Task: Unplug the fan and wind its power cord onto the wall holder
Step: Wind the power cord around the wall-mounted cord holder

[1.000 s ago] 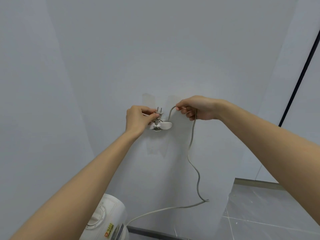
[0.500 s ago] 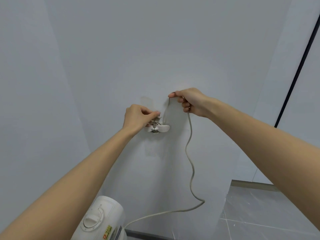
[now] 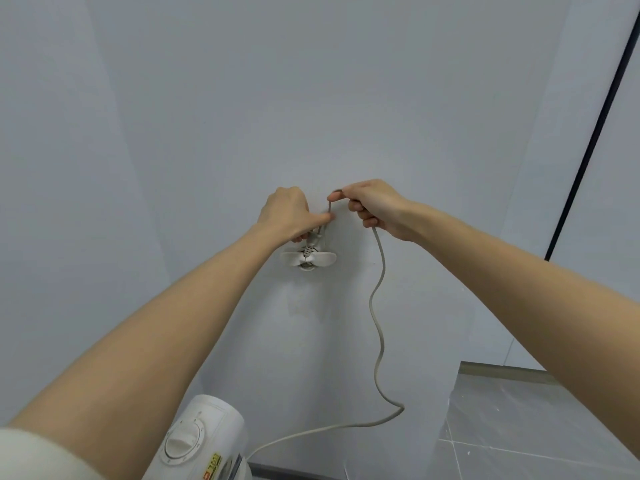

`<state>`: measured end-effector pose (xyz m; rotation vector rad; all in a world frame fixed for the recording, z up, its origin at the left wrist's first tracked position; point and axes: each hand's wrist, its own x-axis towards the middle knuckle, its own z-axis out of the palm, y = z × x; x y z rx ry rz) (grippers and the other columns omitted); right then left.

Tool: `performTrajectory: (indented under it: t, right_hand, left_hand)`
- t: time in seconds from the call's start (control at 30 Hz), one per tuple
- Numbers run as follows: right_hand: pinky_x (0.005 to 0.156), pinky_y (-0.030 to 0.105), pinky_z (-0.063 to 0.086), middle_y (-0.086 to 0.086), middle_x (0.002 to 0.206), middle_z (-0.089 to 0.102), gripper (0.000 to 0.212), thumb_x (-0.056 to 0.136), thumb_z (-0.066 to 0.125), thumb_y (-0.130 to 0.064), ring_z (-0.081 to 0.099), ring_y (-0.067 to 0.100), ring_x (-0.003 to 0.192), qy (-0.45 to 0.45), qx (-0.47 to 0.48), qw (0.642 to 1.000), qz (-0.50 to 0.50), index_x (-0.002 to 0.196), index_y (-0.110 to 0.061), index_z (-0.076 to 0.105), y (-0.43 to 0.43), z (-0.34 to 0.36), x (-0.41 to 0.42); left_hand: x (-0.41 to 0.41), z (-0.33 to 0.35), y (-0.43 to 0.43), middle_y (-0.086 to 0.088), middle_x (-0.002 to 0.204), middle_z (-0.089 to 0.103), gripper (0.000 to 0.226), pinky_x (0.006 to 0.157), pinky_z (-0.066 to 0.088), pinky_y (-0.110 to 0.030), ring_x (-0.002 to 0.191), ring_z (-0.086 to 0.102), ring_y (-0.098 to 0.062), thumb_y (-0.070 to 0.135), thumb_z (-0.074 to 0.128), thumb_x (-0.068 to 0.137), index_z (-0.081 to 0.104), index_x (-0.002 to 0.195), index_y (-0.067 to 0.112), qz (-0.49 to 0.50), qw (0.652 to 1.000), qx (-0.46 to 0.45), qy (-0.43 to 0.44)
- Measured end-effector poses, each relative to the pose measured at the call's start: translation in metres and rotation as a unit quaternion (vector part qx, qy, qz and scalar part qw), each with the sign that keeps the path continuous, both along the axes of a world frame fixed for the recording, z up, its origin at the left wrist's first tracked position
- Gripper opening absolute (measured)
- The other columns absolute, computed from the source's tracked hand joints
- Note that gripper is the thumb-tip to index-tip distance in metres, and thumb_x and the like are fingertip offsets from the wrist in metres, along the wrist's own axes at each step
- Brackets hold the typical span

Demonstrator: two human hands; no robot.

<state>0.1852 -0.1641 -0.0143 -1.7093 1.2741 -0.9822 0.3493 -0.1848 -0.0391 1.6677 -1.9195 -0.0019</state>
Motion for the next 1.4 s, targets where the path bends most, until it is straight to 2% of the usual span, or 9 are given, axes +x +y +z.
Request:
performTrajectory:
  t: [0.27,0.5,0.67,0.8,0.97,1.07,1.2,1.3,1.4]
  right_hand:
    - [0.051,0.021,0.028,-0.003,0.064,0.039,0.017,0.095,0.051,-0.018,0.029,0.012,0.05,-0.028,0.02,0.999,0.004,0.083,-0.017,0.064,0.01,-0.004,0.008]
    - [0.054,0.022,0.033,-0.004,0.064,0.043,0.019,0.095,0.051,-0.017,0.035,0.012,0.05,-0.055,0.027,0.998,0.009,0.081,-0.018,0.063,0.014,-0.008,0.019]
    - [0.052,0.021,0.032,-0.004,0.063,0.044,0.016,0.094,0.053,-0.016,0.035,0.012,0.049,-0.086,0.039,0.996,-0.008,0.083,-0.018,0.064,0.012,-0.008,0.015]
    - [0.05,0.02,0.032,-0.003,0.064,0.045,0.017,0.096,0.051,-0.018,0.036,0.012,0.049,-0.103,0.055,0.993,-0.012,0.086,-0.017,0.066,0.011,-0.012,0.007]
    - [0.053,0.021,0.035,-0.002,0.066,0.047,0.014,0.094,0.054,-0.017,0.037,0.013,0.051,-0.078,0.043,0.996,0.003,0.091,-0.015,0.067,0.015,-0.017,0.01]
    - [0.053,0.022,0.038,-0.002,0.066,0.048,0.017,0.095,0.051,-0.02,0.039,0.014,0.051,-0.037,0.031,0.999,0.015,0.085,-0.015,0.064,0.018,-0.019,0.016]
    - [0.049,0.022,0.033,-0.002,0.062,0.046,0.025,0.097,0.047,-0.025,0.035,0.013,0.047,0.022,0.015,0.999,0.022,0.076,-0.017,0.059,0.021,-0.028,0.019]
    - [0.042,0.019,0.025,-0.001,0.061,0.044,0.027,0.098,0.046,-0.026,0.029,0.012,0.044,0.032,0.012,0.999,0.021,0.075,-0.017,0.058,0.022,-0.037,0.018]
    - [0.038,0.018,0.023,-0.001,0.062,0.045,0.024,0.097,0.045,-0.025,0.028,0.012,0.043,0.031,0.007,0.999,0.018,0.079,-0.016,0.058,0.023,-0.04,0.019]
  left_hand:
    - [0.009,-0.002,0.001,-0.009,0.061,0.072,0.044,0.064,0.053,-0.021,0.056,0.07,-0.018,0.038,0.057,0.084,0.069,0.061,0.003,-0.031,0.999,0.029,0.011]
    - [0.015,0.0,-0.005,-0.011,0.064,0.072,0.041,0.069,0.06,-0.03,0.061,0.072,-0.023,0.036,0.059,0.084,0.068,0.065,0.001,-0.061,0.992,0.085,0.077]
    - [0.01,0.006,-0.004,-0.001,0.06,0.071,0.039,0.064,0.057,-0.026,0.055,0.07,-0.018,0.04,0.056,0.083,0.07,0.063,0.011,-0.051,0.994,0.091,0.012]
    - [0.008,0.002,-0.005,-0.001,0.061,0.069,0.034,0.066,0.06,-0.032,0.058,0.071,-0.021,0.032,0.055,0.083,0.068,0.058,0.013,-0.074,0.991,0.102,0.036]
    - [0.011,-0.001,-0.003,-0.014,0.07,0.072,0.021,0.064,0.061,-0.031,0.061,0.071,-0.025,0.013,0.056,0.082,0.07,0.074,-0.001,-0.087,0.981,0.107,0.136]
    - [0.021,-0.003,-0.002,-0.009,0.073,0.071,0.011,0.062,0.061,-0.032,0.06,0.072,-0.027,0.012,0.057,0.082,0.062,0.075,0.006,-0.091,0.979,0.112,0.145]
    - [0.037,-0.014,0.001,0.003,0.074,0.07,0.009,0.058,0.058,-0.034,0.056,0.071,-0.024,0.018,0.057,0.079,0.053,0.086,0.014,-0.08,0.988,0.064,0.113]
    - [0.046,-0.018,0.002,0.007,0.077,0.064,0.006,0.058,0.058,-0.035,0.059,0.068,-0.021,0.02,0.058,0.078,0.058,0.081,0.025,-0.086,0.987,0.043,0.127]
    - [0.046,-0.018,0.001,0.0,0.082,0.06,0.006,0.054,0.055,-0.03,0.06,0.06,-0.02,0.019,0.063,0.084,0.063,0.082,0.024,-0.123,0.973,0.057,0.189]
